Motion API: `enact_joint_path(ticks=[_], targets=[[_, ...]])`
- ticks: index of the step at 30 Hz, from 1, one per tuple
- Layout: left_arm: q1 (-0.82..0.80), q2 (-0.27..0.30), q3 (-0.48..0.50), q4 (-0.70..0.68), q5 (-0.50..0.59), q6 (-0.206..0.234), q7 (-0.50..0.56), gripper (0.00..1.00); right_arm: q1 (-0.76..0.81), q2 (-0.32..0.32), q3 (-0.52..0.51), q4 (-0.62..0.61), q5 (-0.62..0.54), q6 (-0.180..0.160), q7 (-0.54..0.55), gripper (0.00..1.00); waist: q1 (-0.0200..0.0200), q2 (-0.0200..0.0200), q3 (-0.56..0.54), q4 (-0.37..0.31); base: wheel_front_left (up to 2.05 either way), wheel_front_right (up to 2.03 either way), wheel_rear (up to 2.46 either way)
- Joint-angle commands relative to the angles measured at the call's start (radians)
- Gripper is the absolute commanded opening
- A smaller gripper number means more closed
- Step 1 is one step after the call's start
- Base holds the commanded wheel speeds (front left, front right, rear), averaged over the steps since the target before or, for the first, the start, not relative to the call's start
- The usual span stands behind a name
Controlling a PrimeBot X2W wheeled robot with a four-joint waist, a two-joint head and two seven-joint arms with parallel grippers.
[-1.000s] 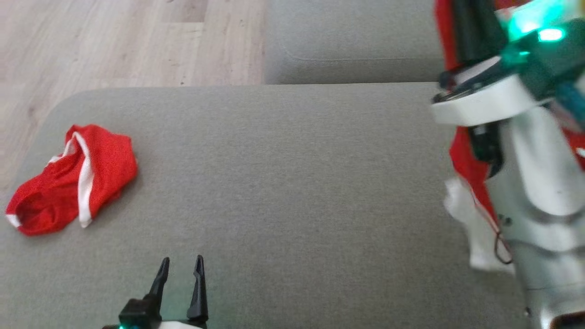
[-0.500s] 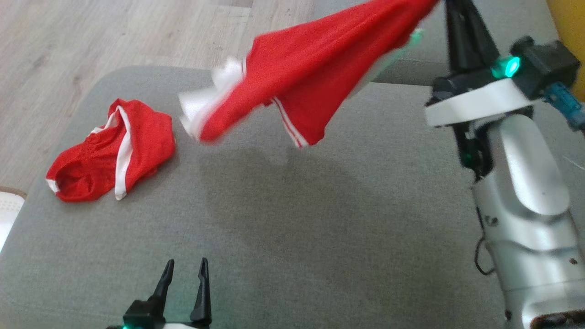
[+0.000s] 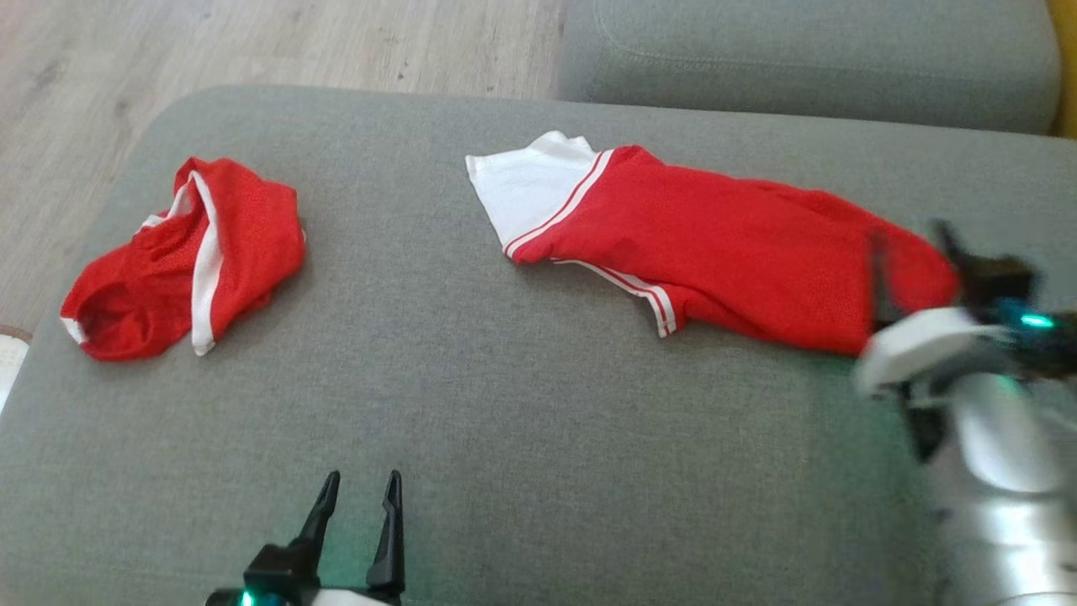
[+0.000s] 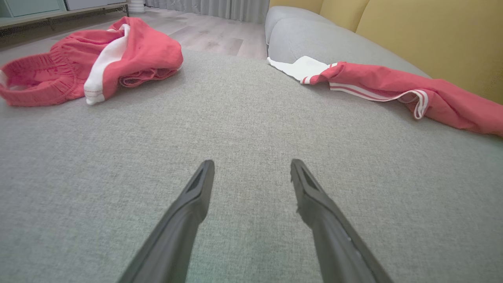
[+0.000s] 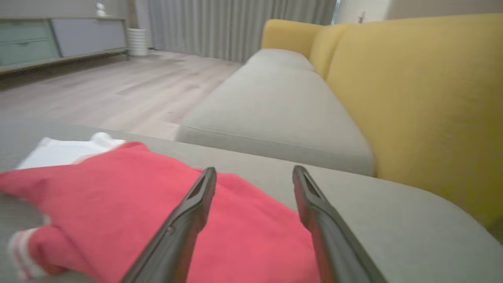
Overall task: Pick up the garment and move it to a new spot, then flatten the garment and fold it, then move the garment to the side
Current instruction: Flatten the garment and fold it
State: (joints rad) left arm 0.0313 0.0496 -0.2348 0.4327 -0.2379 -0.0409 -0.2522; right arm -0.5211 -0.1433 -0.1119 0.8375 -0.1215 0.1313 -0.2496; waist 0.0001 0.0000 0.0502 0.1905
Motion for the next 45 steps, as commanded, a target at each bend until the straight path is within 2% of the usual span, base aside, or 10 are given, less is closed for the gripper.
enact_joint_path(ticks=[1,6,11,23,24,25,26,30,38,45], targets=[[-0.046,0.001,0.019,-0.026,-0.002,-0.001,-0.01,1.0,-0.02,0.033,0.062,-0.055,0.005,-0.001,-0.012,1.0,-0.0001,0.0,0.007,0.001,0.0,0.0,0.0],[-0.06,0.001,0.0,-0.023,-0.007,-0.004,-0.01,1.0,0.062,0.08,0.269,-0.124,0.088,-0.001,-0.012,1.0,-0.0001,0.0,0.019,0.028,0.0,0.0,0.0],[-0.072,0.001,-0.025,-0.022,-0.018,-0.002,-0.01,1.0,0.095,0.09,0.409,-0.067,0.181,-0.001,-0.012,1.0,-0.0001,0.0,0.035,0.077,0.0,0.0,0.0],[-0.083,0.001,-0.042,-0.029,-0.033,0.003,-0.01,1.0,0.013,0.092,0.28,0.084,0.08,-0.001,-0.012,1.0,-0.0001,0.0,0.098,0.165,0.0,0.0,0.0],[-0.084,0.001,-0.044,-0.03,-0.034,0.003,-0.01,1.0,0.01,0.093,0.277,0.09,0.078,-0.001,-0.012,0.9,-0.0001,0.0,0.101,0.167,0.0,0.0,0.0],[-0.086,0.001,-0.045,-0.031,-0.036,0.004,-0.01,1.0,0.008,0.093,0.278,0.097,0.079,-0.001,-0.012,0.38,-0.0001,0.0,0.103,0.168,0.0,0.0,0.0],[-0.087,0.001,-0.046,-0.032,-0.037,0.005,-0.01,1.0,0.006,0.093,0.282,0.097,0.087,-0.001,-0.012,0.0,-0.0001,0.0,0.104,0.169,0.0,0.0,0.0],[-0.09,0.001,-0.043,-0.04,-0.043,0.009,-0.01,1.0,0.021,0.093,0.312,0.005,0.121,-0.001,-0.012,0.0,-0.0001,0.0,0.097,0.15,0.0,0.0,0.0],[-0.067,0.001,-0.023,-0.037,-0.027,0.002,-0.01,1.0,0.055,0.091,0.38,-0.322,0.232,-0.001,-0.012,0.0,-0.0001,0.0,0.038,0.037,0.0,0.0,0.0],[-0.064,0.001,-0.031,-0.033,-0.018,-0.005,-0.01,1.0,-0.007,0.08,0.352,-0.478,0.326,-0.001,-0.012,0.0,-0.0001,0.0,-0.025,0.002,0.0,0.0,0.0]])
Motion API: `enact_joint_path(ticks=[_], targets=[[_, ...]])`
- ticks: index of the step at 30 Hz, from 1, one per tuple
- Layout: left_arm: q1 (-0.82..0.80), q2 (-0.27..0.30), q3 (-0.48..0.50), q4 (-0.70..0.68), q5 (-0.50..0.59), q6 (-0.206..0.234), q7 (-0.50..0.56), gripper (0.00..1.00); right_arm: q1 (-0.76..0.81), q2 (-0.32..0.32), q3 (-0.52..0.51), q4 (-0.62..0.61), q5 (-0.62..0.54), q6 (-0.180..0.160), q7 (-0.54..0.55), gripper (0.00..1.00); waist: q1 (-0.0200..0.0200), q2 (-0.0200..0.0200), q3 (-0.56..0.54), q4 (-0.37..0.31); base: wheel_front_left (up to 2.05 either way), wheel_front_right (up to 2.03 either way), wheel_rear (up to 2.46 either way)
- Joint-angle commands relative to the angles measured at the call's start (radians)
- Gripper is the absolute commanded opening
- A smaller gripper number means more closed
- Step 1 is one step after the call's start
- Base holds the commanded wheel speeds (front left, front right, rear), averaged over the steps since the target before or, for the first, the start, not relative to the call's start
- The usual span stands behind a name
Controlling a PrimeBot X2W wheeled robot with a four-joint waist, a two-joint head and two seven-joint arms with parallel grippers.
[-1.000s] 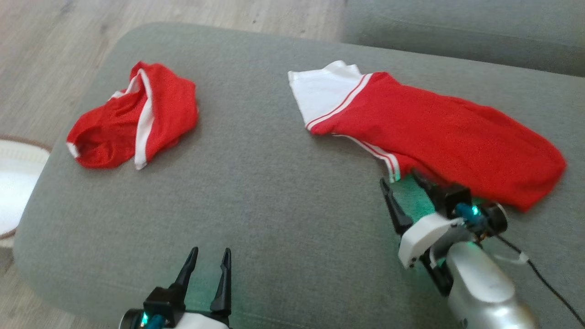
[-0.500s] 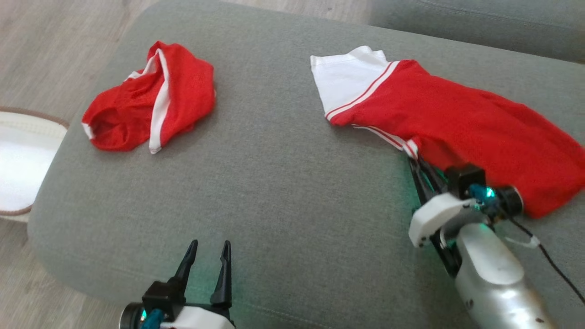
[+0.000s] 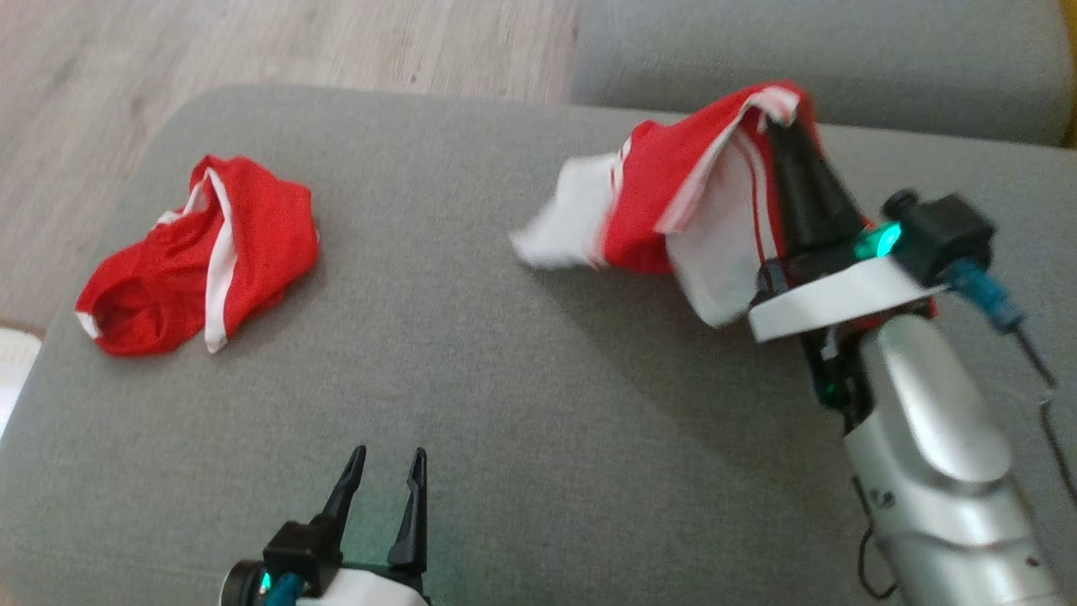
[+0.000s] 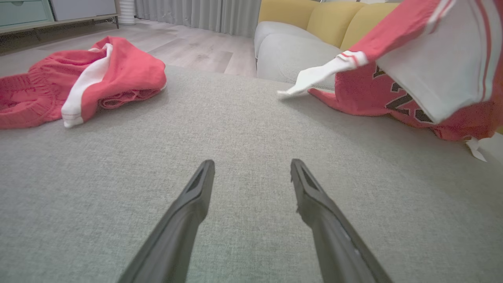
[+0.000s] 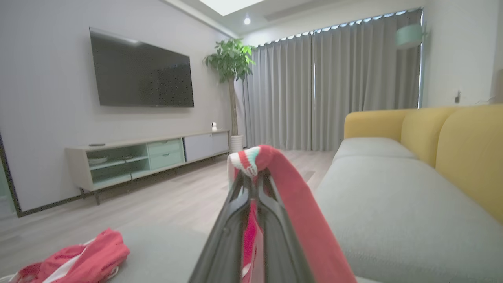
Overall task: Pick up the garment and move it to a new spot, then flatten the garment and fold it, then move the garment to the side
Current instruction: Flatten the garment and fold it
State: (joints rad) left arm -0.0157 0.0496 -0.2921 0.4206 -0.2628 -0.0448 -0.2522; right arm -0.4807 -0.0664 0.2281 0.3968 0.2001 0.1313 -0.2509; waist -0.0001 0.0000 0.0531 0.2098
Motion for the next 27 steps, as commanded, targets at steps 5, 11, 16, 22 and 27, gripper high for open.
enact_joint_path(ticks=[5,11,16,22,27], targets=[[0.013,0.001,0.034,-0.015,0.015,-0.004,-0.01,1.0,-0.078,-0.024,-0.037,-0.082,0.034,-0.001,-0.011,0.0,0.0001,0.0,-0.068,-0.021,0.0,0.0,0.0],[0.04,0.001,0.045,-0.004,0.029,-0.014,-0.01,1.0,-0.144,-0.051,0.043,-0.077,0.046,-0.001,-0.011,0.0,0.0001,0.0,-0.085,-0.009,0.0,0.0,0.0],[0.033,0.001,0.028,0.001,0.026,-0.019,-0.01,1.0,-0.267,-0.036,0.158,-0.08,0.087,-0.001,-0.011,0.0,0.0001,0.0,-0.099,0.042,0.0,0.0,0.0],[0.041,0.001,0.035,0.008,0.034,-0.017,-0.01,1.0,-0.414,-0.054,0.213,-0.115,0.117,-0.001,-0.011,0.0,0.0001,0.0,-0.11,0.096,0.0,0.0,0.0],[0.055,0.001,0.046,0.008,0.035,-0.018,-0.01,1.0,-0.437,-0.148,0.199,-0.111,0.142,-0.001,-0.011,0.0,0.0001,0.0,-0.1,0.099,0.0,0.0,0.0]])
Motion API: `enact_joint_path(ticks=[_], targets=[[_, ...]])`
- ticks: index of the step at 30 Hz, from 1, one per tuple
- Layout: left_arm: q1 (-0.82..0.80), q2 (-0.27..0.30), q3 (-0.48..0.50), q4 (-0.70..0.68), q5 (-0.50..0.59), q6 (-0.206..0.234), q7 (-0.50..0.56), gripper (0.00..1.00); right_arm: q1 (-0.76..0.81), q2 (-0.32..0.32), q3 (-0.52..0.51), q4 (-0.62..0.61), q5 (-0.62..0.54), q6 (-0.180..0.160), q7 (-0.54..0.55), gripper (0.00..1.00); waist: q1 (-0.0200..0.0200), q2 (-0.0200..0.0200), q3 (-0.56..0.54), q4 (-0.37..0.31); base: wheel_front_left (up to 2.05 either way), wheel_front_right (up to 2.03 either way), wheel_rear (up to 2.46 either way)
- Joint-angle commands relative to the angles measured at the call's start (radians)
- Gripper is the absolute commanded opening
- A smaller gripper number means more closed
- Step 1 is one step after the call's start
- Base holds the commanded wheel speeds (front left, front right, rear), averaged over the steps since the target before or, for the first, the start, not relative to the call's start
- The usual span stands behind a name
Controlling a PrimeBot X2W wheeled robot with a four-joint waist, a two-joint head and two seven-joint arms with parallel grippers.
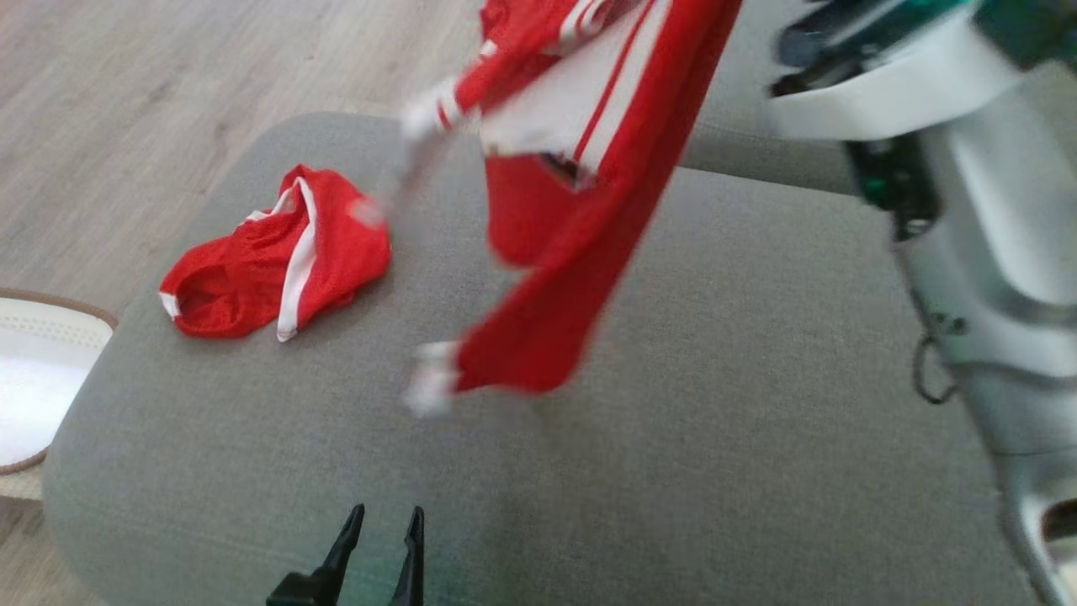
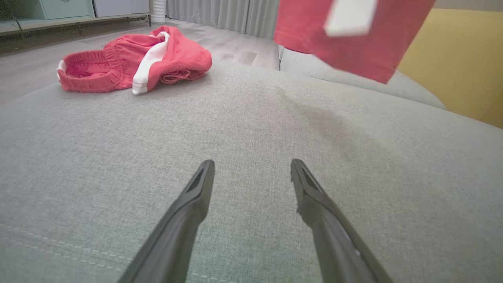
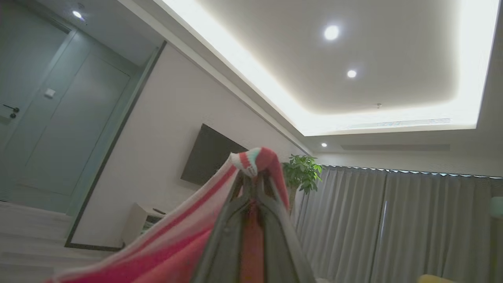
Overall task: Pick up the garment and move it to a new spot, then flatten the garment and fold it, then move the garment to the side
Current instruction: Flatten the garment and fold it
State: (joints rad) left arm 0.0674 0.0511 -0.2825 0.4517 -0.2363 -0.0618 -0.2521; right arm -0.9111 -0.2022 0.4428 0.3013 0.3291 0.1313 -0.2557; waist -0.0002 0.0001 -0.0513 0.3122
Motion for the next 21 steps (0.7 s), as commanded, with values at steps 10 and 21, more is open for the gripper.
enact_joint_path(ticks=[10,21], targets=[[-0.049,-0.001,0.032,-0.028,0.012,-0.005,-0.01,1.0,0.353,-0.223,-0.127,0.204,0.047,-0.001,-0.006,0.24,0.0002,-0.0001,0.078,-0.083,0.0,0.0,0.0],[-0.092,-0.001,0.03,-0.032,0.016,-0.007,-0.01,1.0,0.523,-0.103,-0.394,0.345,-0.13,-0.001,-0.006,1.0,0.0002,-0.0001,0.124,-0.115,0.0,0.0,0.0]])
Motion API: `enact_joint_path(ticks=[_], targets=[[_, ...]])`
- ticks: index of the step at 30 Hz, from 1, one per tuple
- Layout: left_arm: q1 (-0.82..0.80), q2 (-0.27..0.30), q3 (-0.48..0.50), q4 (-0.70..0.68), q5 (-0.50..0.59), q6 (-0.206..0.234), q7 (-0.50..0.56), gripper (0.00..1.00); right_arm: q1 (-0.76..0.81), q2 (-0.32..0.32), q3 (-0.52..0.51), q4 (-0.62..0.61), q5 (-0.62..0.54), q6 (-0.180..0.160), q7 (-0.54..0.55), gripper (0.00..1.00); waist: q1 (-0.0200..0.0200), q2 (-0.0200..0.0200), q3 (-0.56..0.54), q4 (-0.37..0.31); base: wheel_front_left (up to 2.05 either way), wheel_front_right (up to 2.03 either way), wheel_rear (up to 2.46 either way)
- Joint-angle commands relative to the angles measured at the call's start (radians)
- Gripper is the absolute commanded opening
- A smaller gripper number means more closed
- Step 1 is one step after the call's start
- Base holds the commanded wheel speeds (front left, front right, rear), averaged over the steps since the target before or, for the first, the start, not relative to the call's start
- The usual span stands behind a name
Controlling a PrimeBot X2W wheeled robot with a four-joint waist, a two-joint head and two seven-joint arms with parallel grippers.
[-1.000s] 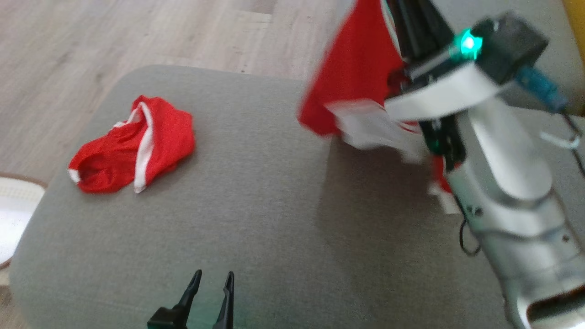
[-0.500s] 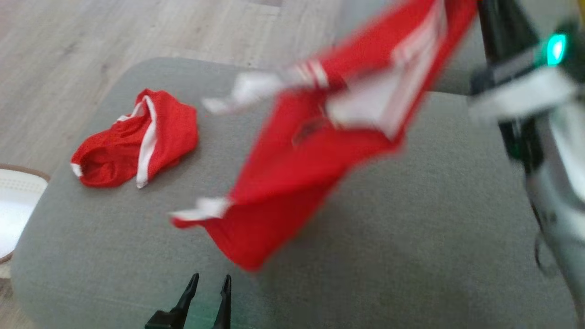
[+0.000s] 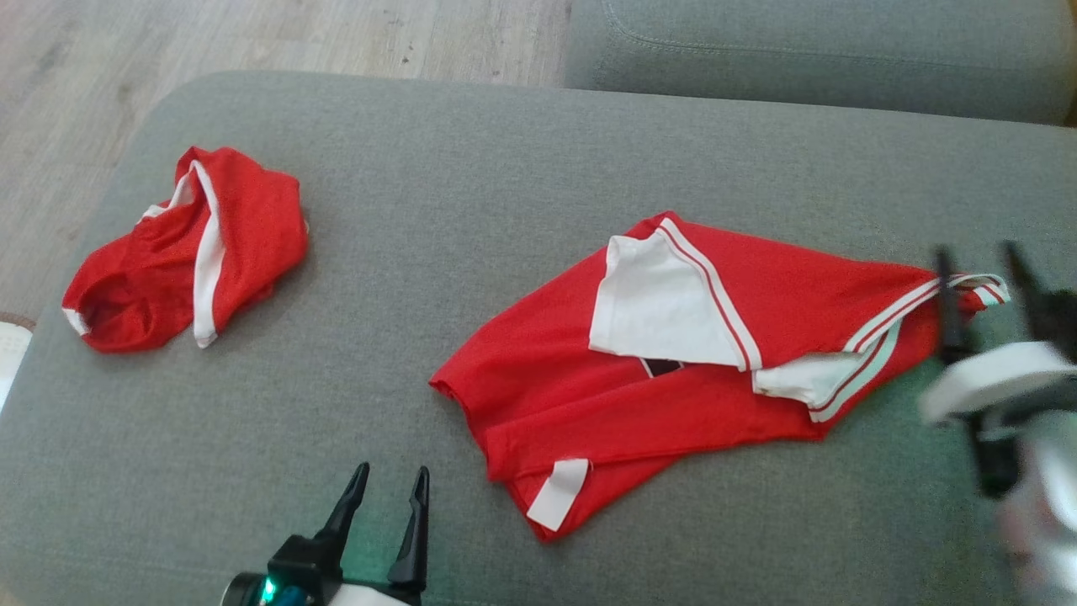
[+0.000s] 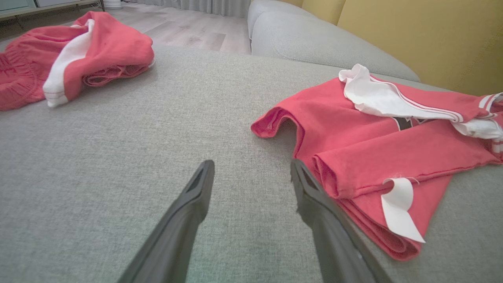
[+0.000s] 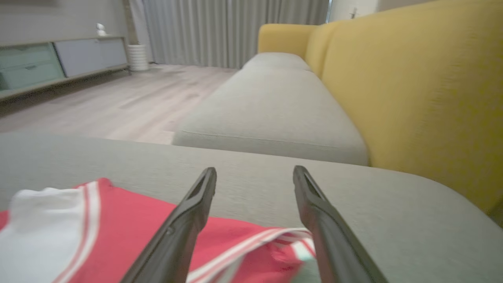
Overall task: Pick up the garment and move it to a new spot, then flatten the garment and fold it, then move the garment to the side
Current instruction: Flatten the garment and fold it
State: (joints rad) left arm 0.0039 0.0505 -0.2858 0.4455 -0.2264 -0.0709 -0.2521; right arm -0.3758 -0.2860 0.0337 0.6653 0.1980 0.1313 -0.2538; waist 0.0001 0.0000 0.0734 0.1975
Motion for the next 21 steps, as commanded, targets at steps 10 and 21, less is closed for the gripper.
enact_joint_path(ticks=[10,21], targets=[[-0.045,0.0,-0.001,-0.032,-0.01,0.003,-0.01,1.0,0.009,0.127,0.392,-0.024,-0.02,-0.001,-0.008,1.0,-0.0001,0.0,0.002,0.058,0.0,0.0,0.0],[-0.043,0.0,-0.017,-0.04,-0.024,0.015,-0.01,1.0,-0.035,0.141,0.58,0.101,0.011,-0.001,-0.008,1.0,-0.0001,0.0,0.013,0.107,0.0,0.0,0.0]])
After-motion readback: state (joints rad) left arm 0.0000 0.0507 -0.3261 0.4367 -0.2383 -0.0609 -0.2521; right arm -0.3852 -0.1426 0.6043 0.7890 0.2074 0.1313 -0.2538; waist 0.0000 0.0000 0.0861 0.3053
